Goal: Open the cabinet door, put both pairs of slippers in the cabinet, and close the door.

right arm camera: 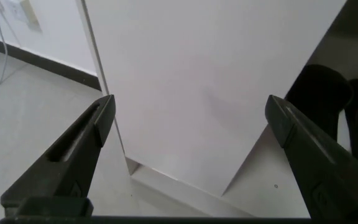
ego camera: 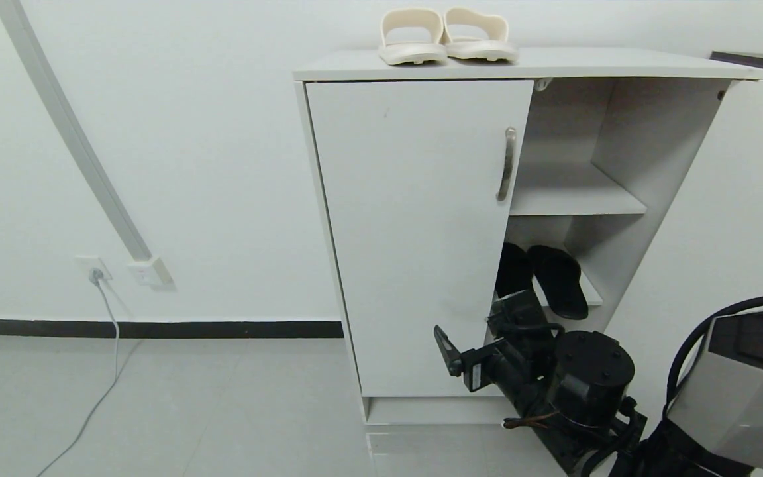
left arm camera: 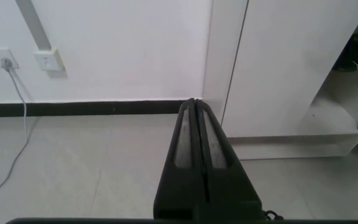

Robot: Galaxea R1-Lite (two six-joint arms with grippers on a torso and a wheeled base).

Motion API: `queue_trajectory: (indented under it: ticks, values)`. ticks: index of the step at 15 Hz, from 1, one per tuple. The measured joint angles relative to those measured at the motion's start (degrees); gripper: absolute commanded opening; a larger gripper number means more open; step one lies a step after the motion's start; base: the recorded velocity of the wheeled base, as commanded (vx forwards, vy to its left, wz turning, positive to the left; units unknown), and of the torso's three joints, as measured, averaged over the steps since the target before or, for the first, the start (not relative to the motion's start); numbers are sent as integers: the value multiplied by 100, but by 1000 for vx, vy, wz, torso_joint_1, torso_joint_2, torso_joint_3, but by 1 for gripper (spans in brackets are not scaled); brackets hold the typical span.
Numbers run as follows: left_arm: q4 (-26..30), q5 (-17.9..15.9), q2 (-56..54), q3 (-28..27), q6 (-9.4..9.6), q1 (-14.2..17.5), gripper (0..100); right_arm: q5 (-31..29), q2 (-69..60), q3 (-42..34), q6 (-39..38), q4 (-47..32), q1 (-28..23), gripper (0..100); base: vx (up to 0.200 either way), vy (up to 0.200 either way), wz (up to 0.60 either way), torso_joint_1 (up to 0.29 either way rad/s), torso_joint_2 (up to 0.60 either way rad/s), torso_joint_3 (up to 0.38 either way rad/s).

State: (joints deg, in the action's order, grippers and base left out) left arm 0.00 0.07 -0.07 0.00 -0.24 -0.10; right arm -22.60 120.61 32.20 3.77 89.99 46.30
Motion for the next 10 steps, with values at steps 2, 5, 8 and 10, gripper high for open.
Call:
queue_trajectory:
  ticks: [2, 5, 8, 10]
  values:
    - [0, 0, 0, 0, 2, 2, 0, 22, 15, -45, 11, 0, 0, 100, 0, 0, 0, 0, 0, 0]
    - [0, 9, 0, 0, 4, 2, 0, 63, 28, -152, 41, -7, -13, 100, 0, 0, 0, 0, 0, 0]
    - [0, 9, 0, 0, 4, 2, 0, 71, 39, -177, 83, -5, -18, 100, 0, 0, 0, 0, 0, 0]
    - [7, 9, 0, 0, 2, -1, 0, 71, 45, -179, 88, -7, -16, 100, 0, 0, 0, -1, -67, -77]
